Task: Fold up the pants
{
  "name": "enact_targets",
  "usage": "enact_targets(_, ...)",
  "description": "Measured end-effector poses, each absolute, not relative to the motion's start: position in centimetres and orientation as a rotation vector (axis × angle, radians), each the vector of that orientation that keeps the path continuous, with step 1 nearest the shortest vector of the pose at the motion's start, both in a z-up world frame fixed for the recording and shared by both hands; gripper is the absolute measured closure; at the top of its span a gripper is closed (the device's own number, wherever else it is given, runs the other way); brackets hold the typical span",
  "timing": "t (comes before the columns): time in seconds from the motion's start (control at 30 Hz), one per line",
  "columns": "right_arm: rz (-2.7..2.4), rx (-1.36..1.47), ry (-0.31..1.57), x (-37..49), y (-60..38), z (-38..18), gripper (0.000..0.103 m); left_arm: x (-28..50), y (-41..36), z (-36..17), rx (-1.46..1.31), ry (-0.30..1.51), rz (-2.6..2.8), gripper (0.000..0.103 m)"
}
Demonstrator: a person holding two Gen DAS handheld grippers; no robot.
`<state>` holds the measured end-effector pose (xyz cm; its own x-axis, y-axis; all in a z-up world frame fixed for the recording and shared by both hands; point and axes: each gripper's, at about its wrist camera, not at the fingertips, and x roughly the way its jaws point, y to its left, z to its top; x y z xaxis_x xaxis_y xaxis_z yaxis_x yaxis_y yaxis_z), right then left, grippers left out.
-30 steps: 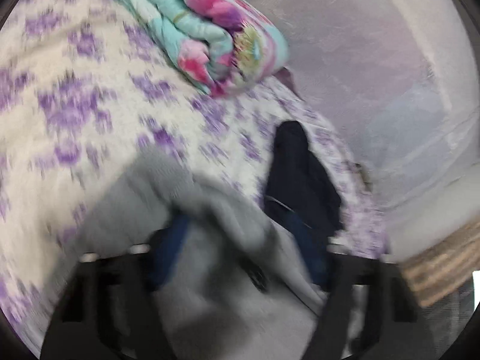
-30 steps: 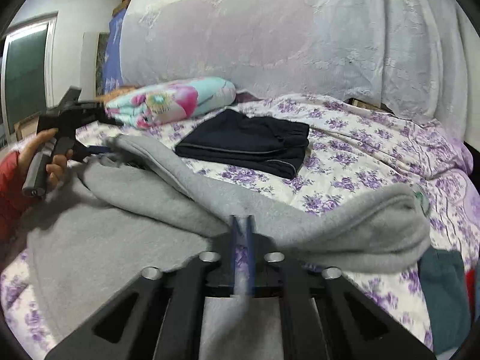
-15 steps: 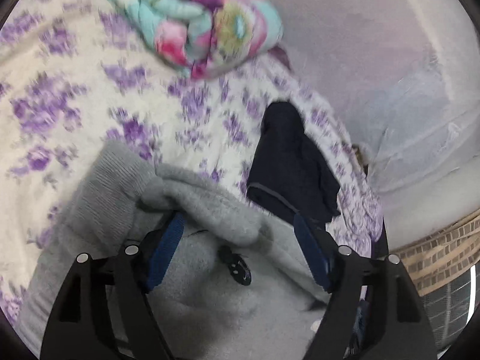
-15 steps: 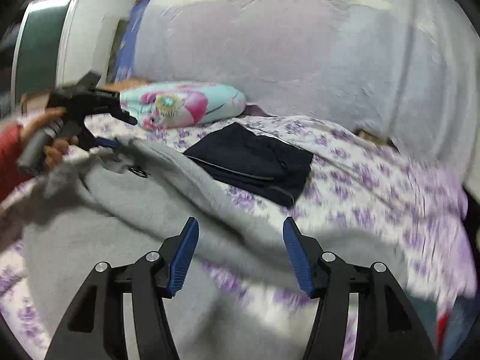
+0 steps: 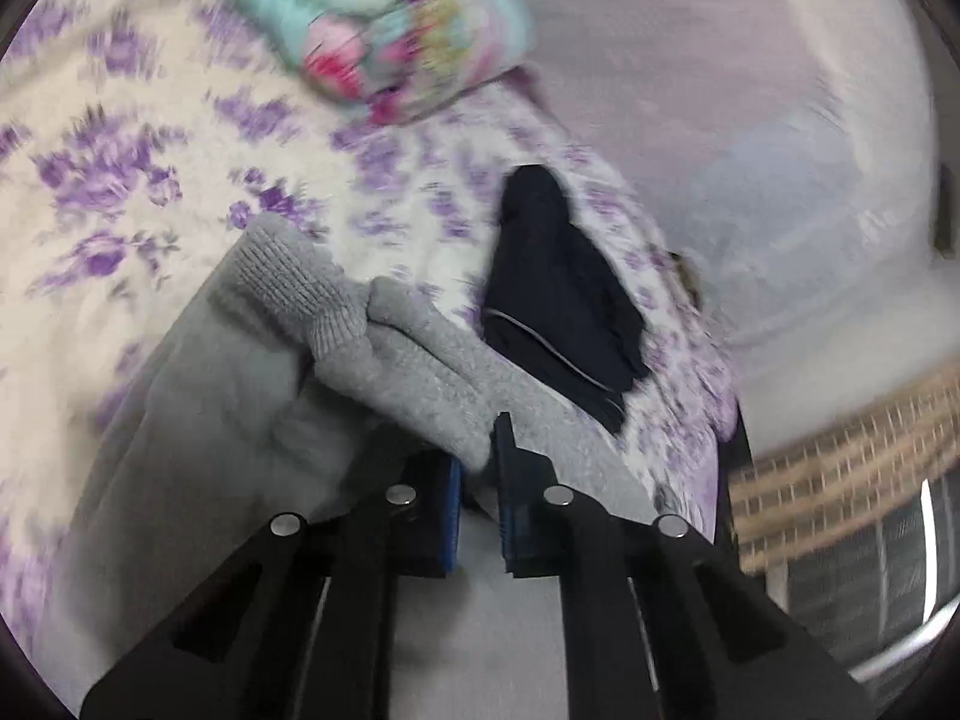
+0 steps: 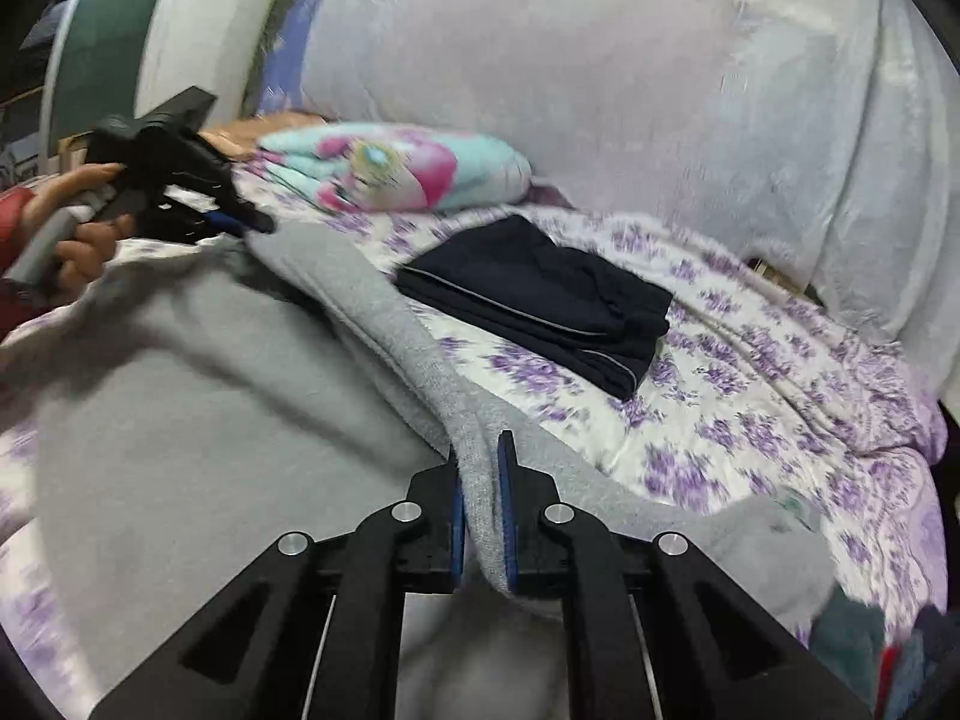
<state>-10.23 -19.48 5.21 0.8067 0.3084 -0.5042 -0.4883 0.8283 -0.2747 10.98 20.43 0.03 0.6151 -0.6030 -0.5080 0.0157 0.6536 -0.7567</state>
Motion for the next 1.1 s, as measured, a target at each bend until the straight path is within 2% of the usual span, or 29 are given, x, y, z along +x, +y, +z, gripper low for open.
enact_targets(0.13, 0.455, -0.369, 0.469, -17.0, -20.3, 4.7, 0.093, 3.3, 20.6, 1.1, -0.752, 0.765, -0.477, 0.094)
enact_targets(0.37, 0.454, -0.429, 0.545, -22.5, -19.4, 1.5, 0.092, -7.2, 21.8, -4.1, -0.824, 0.783, -0.447, 0.093)
enact_targets(0.57, 0.454, -0.456, 0.636, -22.7, -18.5, -0.4, 0.090, -10.8, 22.8, -6.4, -0.841, 0.788, -0.364, 0.077)
enact_targets(0.6, 0.447, -0.473, 0.638, -22.7, -18.3, -0.5, 0.088, -11.3, 23.0, -5.9, -0.831, 0.776, -0.350, 0.065)
enact_targets(0.63, 0.438, -0.488, 0.638, -22.8, -18.1, -0.7, 0.087, -12.1, 23.4, -4.6, -0.819, 0.729, -0.330, 0.046)
enact_targets(0.7, 0.424, -0.506, 0.650, -22.8, -17.7, -1.0, 0.087, -13.1, 23.7, -2.2, -0.787, 0.635, -0.309, 0.024)
enact_targets(0.73, 0.422, -0.508, 0.656, -22.8, -17.6, -1.1, 0.086, -13.4, 23.5, -0.6, -0.756, 0.578, -0.306, 0.016)
enact_targets(0.8, 0.424, -0.507, 0.664, -22.7, -17.6, -1.1, 0.086, -12.9, 22.0, 2.5, -0.648, 0.507, -0.329, 0.006)
enact_targets(0.9, 0.427, -0.479, 0.685, -22.4, -18.1, -0.8, 0.084, -9.8, 19.0, 4.2, -0.522, 0.523, -0.394, 0.004)
enact_targets(0.97, 0.439, -0.440, 0.712, -22.2, -18.9, -0.2, 0.075, -6.2, 17.0, 2.8, -0.396, 0.625, -0.356, 0.004)
enact_targets(1.03, 0.462, -0.347, 0.695, -22.3, -20.6, 1.9, 0.053, -3.4, 16.4, -0.5, -0.334, 0.758, -0.240, 0.004)
enact_targets(1.07, 0.460, -0.291, 0.663, -22.3, -21.5, 3.2, 0.049, -2.8, 16.2, -2.3, -0.327, 0.772, -0.242, 0.004)
enact_targets(1.1, 0.425, -0.232, 0.622, -21.9, -22.5, 4.7, 0.035, -3.6, 15.5, -2.5, -0.262, 0.699, -0.233, 0.004)
